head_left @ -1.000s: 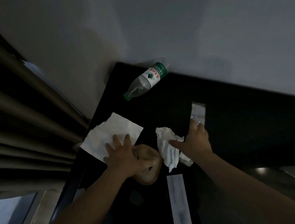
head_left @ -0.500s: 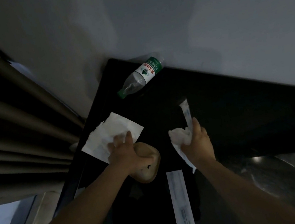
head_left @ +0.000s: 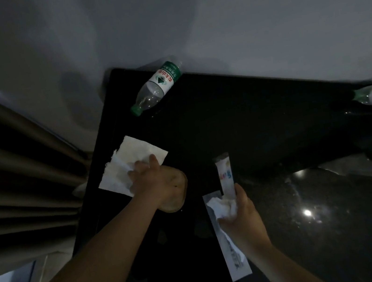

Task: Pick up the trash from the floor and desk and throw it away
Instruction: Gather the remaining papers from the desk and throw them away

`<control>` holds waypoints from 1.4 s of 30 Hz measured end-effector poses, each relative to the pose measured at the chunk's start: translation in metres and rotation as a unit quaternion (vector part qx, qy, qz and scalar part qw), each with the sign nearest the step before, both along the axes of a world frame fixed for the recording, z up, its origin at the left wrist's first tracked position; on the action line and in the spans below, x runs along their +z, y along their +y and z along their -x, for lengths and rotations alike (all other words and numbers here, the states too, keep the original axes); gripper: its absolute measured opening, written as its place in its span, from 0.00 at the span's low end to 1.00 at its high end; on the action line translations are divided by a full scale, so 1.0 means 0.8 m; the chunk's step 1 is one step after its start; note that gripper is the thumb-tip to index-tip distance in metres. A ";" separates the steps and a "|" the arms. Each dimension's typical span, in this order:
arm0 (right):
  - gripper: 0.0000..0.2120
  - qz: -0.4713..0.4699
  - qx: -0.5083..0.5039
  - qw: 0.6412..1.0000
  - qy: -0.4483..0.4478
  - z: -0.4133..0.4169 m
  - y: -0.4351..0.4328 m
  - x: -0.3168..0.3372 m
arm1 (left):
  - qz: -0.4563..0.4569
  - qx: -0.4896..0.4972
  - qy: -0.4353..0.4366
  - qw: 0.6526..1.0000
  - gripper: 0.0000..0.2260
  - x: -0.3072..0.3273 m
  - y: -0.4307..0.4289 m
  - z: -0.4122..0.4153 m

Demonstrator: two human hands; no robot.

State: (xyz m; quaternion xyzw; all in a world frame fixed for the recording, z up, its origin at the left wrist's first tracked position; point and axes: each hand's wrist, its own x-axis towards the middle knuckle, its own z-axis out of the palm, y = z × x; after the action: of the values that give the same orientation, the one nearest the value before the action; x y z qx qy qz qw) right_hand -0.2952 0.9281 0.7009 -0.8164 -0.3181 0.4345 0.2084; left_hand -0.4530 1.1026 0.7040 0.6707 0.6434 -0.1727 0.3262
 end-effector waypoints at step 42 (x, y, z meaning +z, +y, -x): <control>0.22 -0.306 -0.373 0.873 -0.067 -0.224 -0.135 0.222 | -0.088 -0.154 -0.347 0.921 0.49 0.233 -0.144 -0.210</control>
State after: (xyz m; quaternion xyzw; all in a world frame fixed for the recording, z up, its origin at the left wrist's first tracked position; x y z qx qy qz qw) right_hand -0.1161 0.8202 0.8788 -0.7968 -0.1200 0.1497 0.5729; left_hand -0.2847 0.9875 0.8907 0.8056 0.3909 0.0800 0.4381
